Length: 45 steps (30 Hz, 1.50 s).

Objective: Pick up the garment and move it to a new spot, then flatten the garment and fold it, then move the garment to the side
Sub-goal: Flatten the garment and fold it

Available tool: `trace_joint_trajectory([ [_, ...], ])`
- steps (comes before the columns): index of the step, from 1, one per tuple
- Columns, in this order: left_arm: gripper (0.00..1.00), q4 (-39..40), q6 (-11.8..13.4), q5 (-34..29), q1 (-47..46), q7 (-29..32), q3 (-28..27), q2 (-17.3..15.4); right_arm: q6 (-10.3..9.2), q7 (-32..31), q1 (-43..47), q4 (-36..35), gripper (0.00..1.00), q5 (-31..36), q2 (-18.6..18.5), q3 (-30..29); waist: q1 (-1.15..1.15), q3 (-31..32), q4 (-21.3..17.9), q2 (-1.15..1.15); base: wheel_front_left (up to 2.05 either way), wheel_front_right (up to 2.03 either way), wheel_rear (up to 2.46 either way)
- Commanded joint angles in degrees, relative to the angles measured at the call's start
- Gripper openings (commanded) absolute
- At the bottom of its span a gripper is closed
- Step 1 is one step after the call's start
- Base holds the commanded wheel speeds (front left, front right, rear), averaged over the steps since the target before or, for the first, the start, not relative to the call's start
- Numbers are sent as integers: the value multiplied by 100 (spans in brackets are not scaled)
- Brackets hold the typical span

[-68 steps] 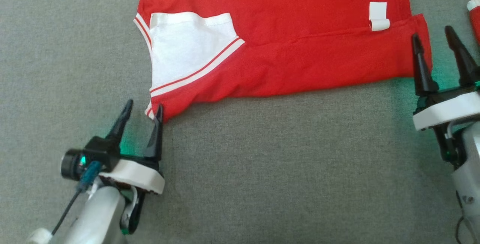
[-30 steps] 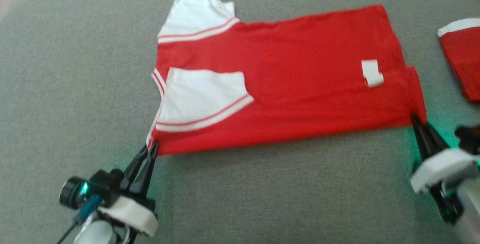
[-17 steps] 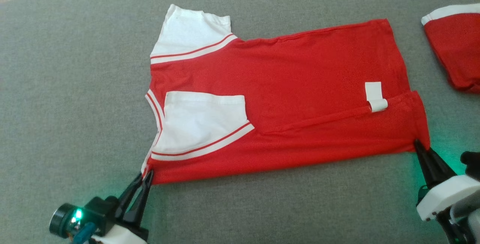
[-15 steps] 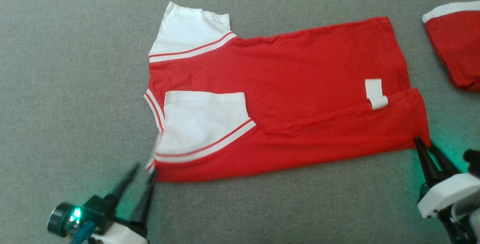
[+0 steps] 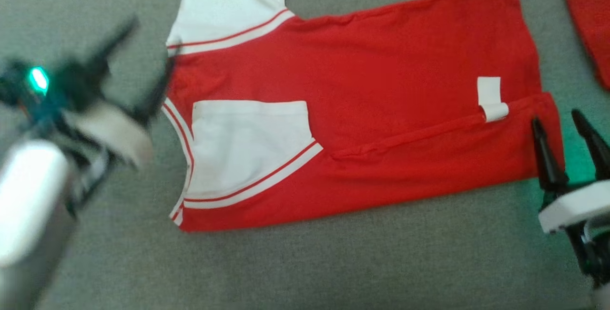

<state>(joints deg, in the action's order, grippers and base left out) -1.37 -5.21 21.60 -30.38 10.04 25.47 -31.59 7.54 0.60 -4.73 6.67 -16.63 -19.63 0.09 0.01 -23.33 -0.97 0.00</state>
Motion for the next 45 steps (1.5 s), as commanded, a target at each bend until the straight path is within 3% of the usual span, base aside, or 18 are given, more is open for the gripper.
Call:
trace_joint_trajectory([
  [1,100,-32,-65,166,-532,280,-306,-303,-5,-53,-131,-231,100,91,-61,37,-1,-237,-71,0,0,0,0],
  [8,100,-1240,-222,1218,-2435,2164,247,-675,-5,-240,-461,-436,100,318,150,184,-1,-736,-375,0,0,0,0],
  [12,100,-1619,-225,1881,-3052,2697,618,-959,-5,-257,-598,-458,100,379,228,303,-1,-924,-573,0,0,0,0],
  [22,100,-2079,-226,2688,-3719,2892,1203,-1432,-5,-214,-786,-415,100,374,328,441,-1,-1276,-896,0,0,0,0],
  [33,100,-2171,-227,3128,-4166,2754,1775,-1654,-5,-105,-902,-385,100,401,443,479,-1,-1620,-1029,0,0,0,0],
  [40,100,-1866,-227,3256,-4595,2304,2039,-1817,-5,-56,-979,-323,100,450,533,485,-1,-1690,-1078,0,0,0,0],
  [45,100,-1575,-227,3371,-4743,2318,2294,-2007,-5,-26,-959,-268,100,468,581,455,-1,-1643,-1075,0,0,0,0],
])
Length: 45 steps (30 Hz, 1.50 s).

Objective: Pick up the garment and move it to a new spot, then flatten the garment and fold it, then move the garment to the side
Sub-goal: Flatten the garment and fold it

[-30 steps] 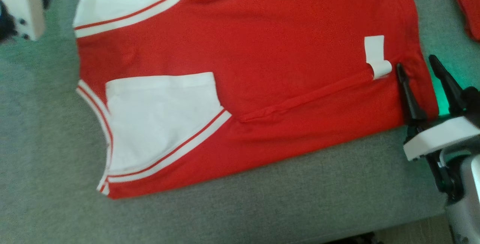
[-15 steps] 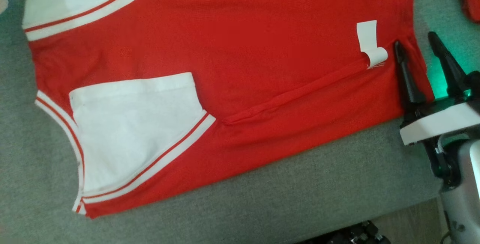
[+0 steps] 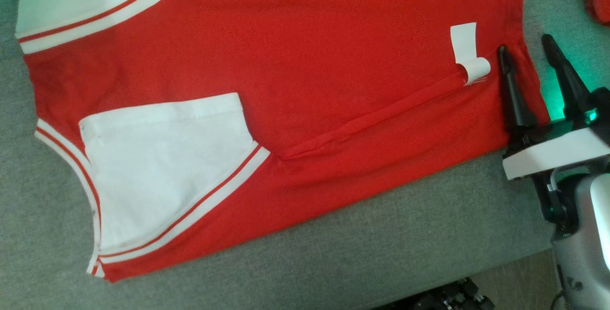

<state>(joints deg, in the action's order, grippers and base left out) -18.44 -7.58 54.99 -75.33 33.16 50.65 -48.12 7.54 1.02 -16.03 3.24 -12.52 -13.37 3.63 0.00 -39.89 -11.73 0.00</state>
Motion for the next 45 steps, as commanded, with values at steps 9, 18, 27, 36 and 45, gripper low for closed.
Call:
trace_joint_trajectory([
  [9,100,321,9,541,-73,339,43,-679,-5,5,165,184,100,40,21,171,0,63,-56,0,0,0,0],
  [18,100,315,9,753,70,469,205,-733,-5,44,118,249,100,8,32,246,0,21,-169,0,0,0,0],
  [27,0,366,9,705,-23,217,307,-810,-5,23,-99,235,100,-84,-129,199,0,56,-201,0,0,0,0],
  [36,0,497,9,674,-154,-121,587,-788,-5,-1179,-1799,401,100,-703,-714,803,0,230,-57,0,0,0,0],
  [45,0,572,9,727,-353,-332,912,-794,-5,-2606,-3450,1576,100,-955,-929,1724,0,247,162,0,0,0,0],
])
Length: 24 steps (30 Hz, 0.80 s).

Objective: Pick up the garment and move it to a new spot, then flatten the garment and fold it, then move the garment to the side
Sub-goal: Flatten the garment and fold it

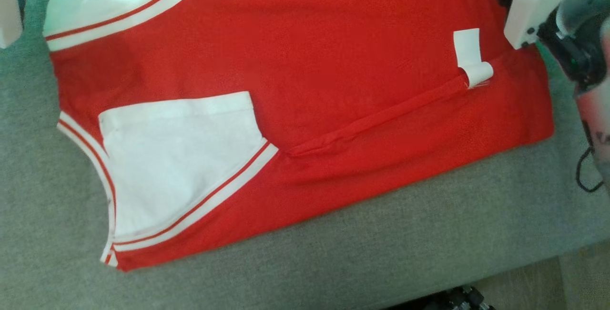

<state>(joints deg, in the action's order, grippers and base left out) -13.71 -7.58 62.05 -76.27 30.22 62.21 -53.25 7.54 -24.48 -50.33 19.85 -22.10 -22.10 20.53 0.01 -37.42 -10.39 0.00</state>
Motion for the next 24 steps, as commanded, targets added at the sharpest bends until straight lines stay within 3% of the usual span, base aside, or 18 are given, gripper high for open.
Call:
trace_joint_trajectory([
  [1,0,100,9,27,-278,-60,-209,-281,-5,-113,-113,21,100,-8,-46,88,-1,0,46,0,0,0,0],
  [4,0,97,9,60,-334,-123,-113,-273,-5,-107,-334,241,98,-43,-27,201,-1,-8,93,0,0,0,0],
  [5,0,92,9,73,-351,-147,-83,-273,-5,-93,-381,294,92,-54,-26,248,-1,-11,103,0,0,0,0],
  [7,0,83,9,95,-383,-186,-18,-276,-5,-40,-462,386,69,-65,-36,310,-1,-18,121,0,0,0,0],
  [10,0,66,9,126,-433,-229,81,-283,-5,43,-547,483,47,-70,-53,392,-1,-28,134,0,0,0,0],
  [11,0,66,9,126,-433,-229,81,-283,-5,43,-547,483,47,-70,-53,392,-1,-28,134,0,0,0,0],
  [13,0,52,9,152,-467,-255,140,-290,-5,77,-587,530,25,-73,-70,456,-1,-30,137,0,0,0,0],
  [16,0,32,9,172,-544,-330,259,-308,-5,182,-675,577,0,-72,-91,547,-1,-28,130,0,0,0,0],
  [24,0,99,9,-147,-869,-981,502,-323,-5,619,-862,667,0,-33,-74,408,-1,-7,116,0,0,0,0],
])
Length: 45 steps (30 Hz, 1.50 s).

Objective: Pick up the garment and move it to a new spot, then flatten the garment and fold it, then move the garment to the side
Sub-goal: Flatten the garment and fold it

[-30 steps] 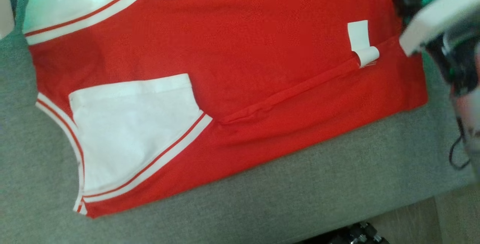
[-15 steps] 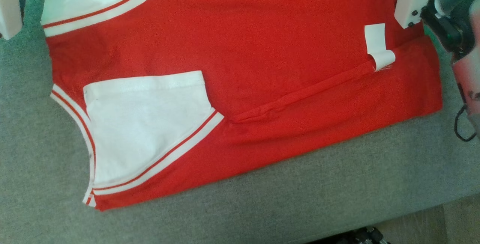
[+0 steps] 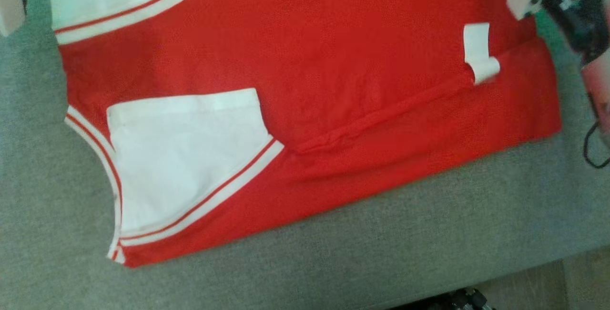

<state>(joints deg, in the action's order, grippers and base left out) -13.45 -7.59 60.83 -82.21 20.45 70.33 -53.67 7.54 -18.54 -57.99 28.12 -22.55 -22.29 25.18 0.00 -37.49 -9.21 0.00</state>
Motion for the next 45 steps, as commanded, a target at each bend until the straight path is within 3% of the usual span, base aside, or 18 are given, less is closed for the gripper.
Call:
trace_joint_trajectory([
  [1,0,97,10,-74,-341,-154,-286,-274,-5,133,-133,-145,0,74,-48,-138,0,8,-3,0,0,0,0],
  [11,0,162,10,-276,-750,-1595,1,-235,-5,511,102,-425,0,298,-40,-758,0,315,86,0,0,0,0],
  [19,0,747,31,-252,436,-2308,244,-482,-5,593,1344,-697,0,80,-93,-1159,0,838,437,0,0,0,0],
  [32,0,2171,898,-564,2478,-2895,294,-621,-5,524,3029,-1383,0,-125,-571,-1886,0,1350,856,0,0,0,0],
  [38,0,2451,1080,-577,3222,-2910,299,-340,-5,354,3721,-1707,0,-155,-537,-2178,0,1388,941,0,0,0,0],
  [39,0,2445,1087,-584,3316,-2915,300,-255,-5,339,3804,-1736,4,-136,-531,-2211,0,1383,949,0,0,0,0],
  [40,0,2422,1093,-602,3400,-2920,300,-164,-5,327,3875,-1741,16,-118,-517,-2252,0,1377,959,0,0,0,0],
  [41,11,2381,1103,-606,3482,-2931,300,-67,-5,325,3931,-1731,38,-108,-483,-2310,0,1374,968,0,0,0,0],
  [42,65,2323,1123,-598,3562,-2944,301,28,-5,344,3974,-1723,95,-90,-436,-2383,0,1375,977,0,0,0,0],
  [43,100,2255,1175,-632,3619,-2992,301,116,-5,394,4007,-1726,100,-72,-375,-2449,0,1376,986,0,0,0,0],
  [45,100,2057,1456,-749,3713,-3187,249,287,-5,556,4081,-1751,100,-71,-227,-2553,0,1386,1002,0,0,0,0],
])
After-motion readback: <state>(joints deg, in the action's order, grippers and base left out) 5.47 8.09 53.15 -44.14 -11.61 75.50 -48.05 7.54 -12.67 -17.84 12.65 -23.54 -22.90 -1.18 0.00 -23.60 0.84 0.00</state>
